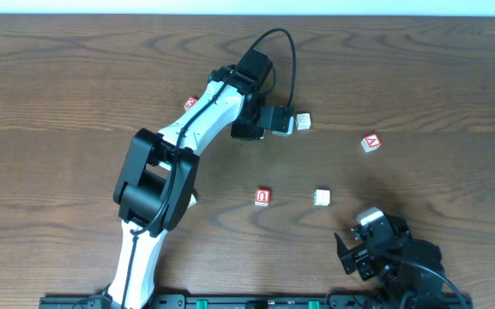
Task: Spell out Ai2
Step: 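Carry the I block with the left gripper toward the table center, then set the I block down and open the left gripper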
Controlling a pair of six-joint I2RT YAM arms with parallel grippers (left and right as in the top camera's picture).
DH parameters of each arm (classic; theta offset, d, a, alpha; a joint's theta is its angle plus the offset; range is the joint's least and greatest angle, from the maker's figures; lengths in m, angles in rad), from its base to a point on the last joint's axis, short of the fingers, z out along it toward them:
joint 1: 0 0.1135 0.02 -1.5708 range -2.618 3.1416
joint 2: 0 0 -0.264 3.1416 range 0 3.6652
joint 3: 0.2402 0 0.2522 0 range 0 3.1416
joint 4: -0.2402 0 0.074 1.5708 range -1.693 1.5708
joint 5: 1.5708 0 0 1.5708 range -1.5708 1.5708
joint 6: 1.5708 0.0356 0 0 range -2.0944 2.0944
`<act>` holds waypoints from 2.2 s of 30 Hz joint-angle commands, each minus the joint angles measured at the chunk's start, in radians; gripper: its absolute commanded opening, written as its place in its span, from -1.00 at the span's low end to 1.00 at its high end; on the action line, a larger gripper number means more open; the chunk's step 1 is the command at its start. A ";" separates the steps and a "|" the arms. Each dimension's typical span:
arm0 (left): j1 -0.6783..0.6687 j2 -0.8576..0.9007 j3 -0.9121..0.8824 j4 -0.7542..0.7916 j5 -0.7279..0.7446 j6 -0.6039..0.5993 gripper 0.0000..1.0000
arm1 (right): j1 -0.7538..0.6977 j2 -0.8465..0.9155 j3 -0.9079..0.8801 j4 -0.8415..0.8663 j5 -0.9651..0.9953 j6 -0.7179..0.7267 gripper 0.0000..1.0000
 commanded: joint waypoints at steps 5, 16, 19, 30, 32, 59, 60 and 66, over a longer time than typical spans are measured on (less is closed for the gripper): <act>-0.002 0.023 0.011 -0.006 -0.010 -0.099 -0.88 | -0.008 -0.005 -0.010 -0.006 -0.008 -0.011 0.98; -0.003 0.023 0.011 -0.048 -0.009 -0.142 -0.88 | -0.008 -0.005 -0.010 -0.006 -0.008 -0.011 0.98; -0.003 0.023 0.011 -0.048 -0.006 -0.142 -0.57 | -0.008 -0.005 -0.010 -0.006 -0.008 -0.011 0.99; -0.003 0.023 0.011 -0.052 0.028 -0.143 -0.21 | -0.008 -0.005 -0.010 -0.006 -0.009 -0.011 0.99; -0.003 0.023 0.011 -0.053 0.027 -0.146 -0.17 | -0.008 -0.005 -0.010 -0.006 -0.008 -0.011 0.98; 0.032 -0.237 0.047 0.216 -0.381 -0.629 0.91 | -0.008 -0.005 -0.010 -0.006 -0.008 -0.011 0.99; 0.044 -0.250 0.047 0.262 -0.449 -0.789 0.91 | -0.008 -0.005 -0.010 -0.006 -0.009 -0.011 0.98; 0.056 -0.251 0.046 0.112 -0.174 -1.140 0.91 | -0.008 -0.005 -0.010 -0.006 -0.009 -0.011 0.99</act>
